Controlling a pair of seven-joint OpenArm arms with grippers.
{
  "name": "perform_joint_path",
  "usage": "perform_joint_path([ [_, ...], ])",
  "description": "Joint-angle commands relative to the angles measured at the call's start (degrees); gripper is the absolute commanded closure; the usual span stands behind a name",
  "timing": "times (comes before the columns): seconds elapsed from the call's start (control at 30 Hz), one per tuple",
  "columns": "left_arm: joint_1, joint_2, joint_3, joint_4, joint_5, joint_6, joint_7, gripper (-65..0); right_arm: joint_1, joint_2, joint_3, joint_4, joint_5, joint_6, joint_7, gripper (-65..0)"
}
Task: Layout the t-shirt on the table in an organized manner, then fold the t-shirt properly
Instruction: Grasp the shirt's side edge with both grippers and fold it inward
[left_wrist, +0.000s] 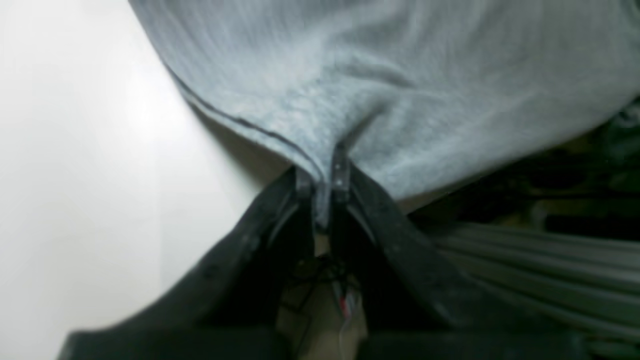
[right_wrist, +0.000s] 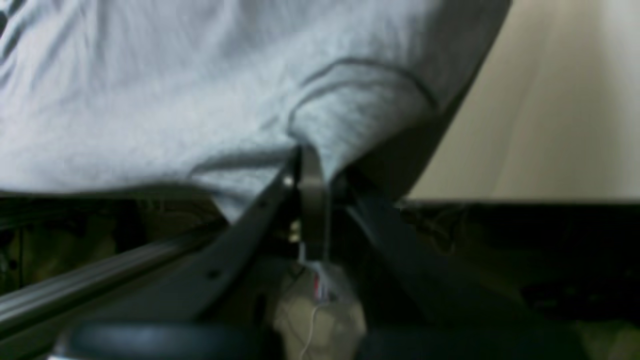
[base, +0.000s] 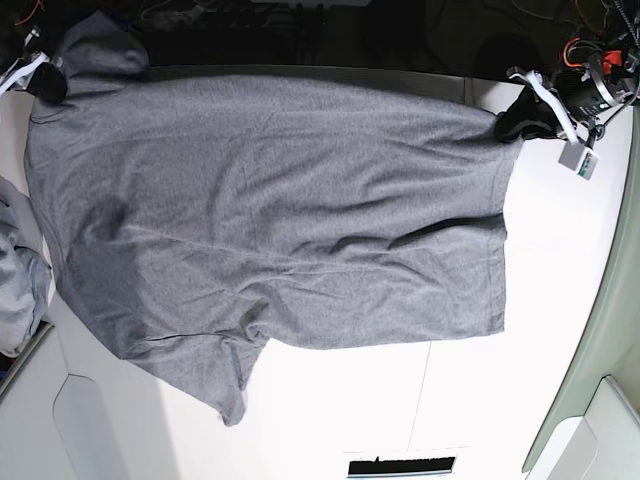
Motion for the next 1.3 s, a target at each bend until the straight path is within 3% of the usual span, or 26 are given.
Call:
perform_joint_path([
  [0.0,1.1,-0.8,-1.2,1.5,-1.7,-0.5,0.0,0.0,-1.1,1.1,1.2,1.7,1.6,0.4,0.7,0.0],
  [0.23,2.7,-0.8,-2.7,4.7,-5.3,-0.5,0.7,0.0,-1.8,1.4,2.2,4.4,4.4,0.6,1.0,0.0],
  [0.57,-4.2,-0.6,-2.4,0.1,-1.4,-0.5,-0.2,0.0,11.7,1.4,1.0,4.0,0.1,0.6,1.0,0.0],
  [0.93,-12.4,-0.6,-2.1,-12.2,-1.1,-0.5,-1.5,0.0,28.3,1.4,-13.0,-4.2,-8.8,0.5,4.1,0.0],
  [1.2,-18.4,-0.6,3.2,-18.1,4.9,-0.5,-6.4,0.0,39.6,1.3,-21.4,-15.5,-12.8,-0.1,7.1,0.0],
  [1.23,-19.2,-0.6,4.2,-18.8,5.8,-0.5,-6.4,0.0,40.4,1.2,-22.1,-16.7,-13.0,-0.1,7.0,-4.4],
  [1.27,-19.8,-0.6,5.1,-19.5,6.7,-0.5,-6.4,0.0,40.7,1.3,-22.6,-17.5,-13.0,-0.3,6.4,-13.9],
])
